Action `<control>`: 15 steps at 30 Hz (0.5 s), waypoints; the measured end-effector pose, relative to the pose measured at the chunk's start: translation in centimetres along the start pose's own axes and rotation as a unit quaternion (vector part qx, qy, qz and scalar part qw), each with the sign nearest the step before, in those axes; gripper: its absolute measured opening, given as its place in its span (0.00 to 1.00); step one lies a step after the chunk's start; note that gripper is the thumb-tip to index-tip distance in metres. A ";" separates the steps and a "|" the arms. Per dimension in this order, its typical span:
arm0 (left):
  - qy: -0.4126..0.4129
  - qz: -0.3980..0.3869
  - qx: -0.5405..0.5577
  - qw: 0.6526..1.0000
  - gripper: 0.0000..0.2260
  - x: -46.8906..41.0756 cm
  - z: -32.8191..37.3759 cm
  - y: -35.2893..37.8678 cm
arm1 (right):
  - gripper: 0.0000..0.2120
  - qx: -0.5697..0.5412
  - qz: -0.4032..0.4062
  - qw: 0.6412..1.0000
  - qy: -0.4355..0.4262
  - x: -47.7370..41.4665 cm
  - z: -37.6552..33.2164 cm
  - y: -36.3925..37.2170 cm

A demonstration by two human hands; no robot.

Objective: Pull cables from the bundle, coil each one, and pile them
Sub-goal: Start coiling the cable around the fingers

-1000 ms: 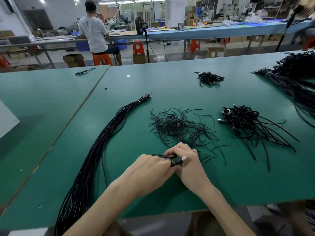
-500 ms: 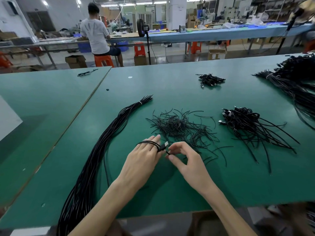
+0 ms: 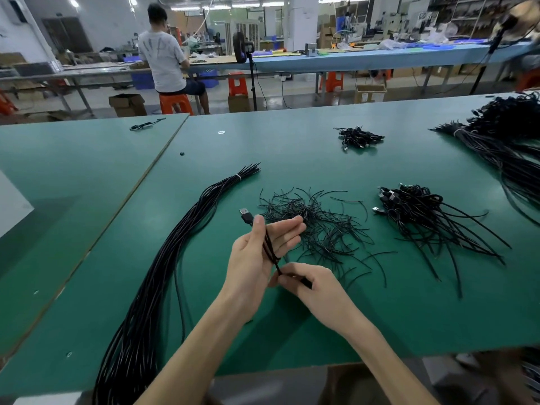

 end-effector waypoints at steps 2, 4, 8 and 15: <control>-0.032 0.013 0.044 0.998 0.25 -0.2 -0.2 -0.1 | 0.09 -0.009 0.005 1.000 -0.011 0.0 -0.2 -0.2; -0.065 0.022 0.066 0.995 0.23 -0.1 -0.6 -0.3 | 0.09 -0.030 0.019 0.999 -0.012 0.0 -0.3 -0.5; -0.112 0.024 0.132 0.985 0.18 0.1 -1.2 -0.8 | 0.06 -0.065 0.055 0.996 -0.003 0.0 0.2 -1.4; -0.114 -0.044 0.114 0.986 0.21 0.5 -1.7 0.0 | 0.18 -0.127 0.036 0.991 -0.011 0.1 0.0 -1.4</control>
Point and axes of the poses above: each hand's wrist, its own x-axis away from the middle knuckle, its own y-axis out of the palm, z = x × y, the point moved 9 cm from there along -x, towards the middle knuckle, and after that the axes turned 6 degrees about z, right-handed, at the moved point
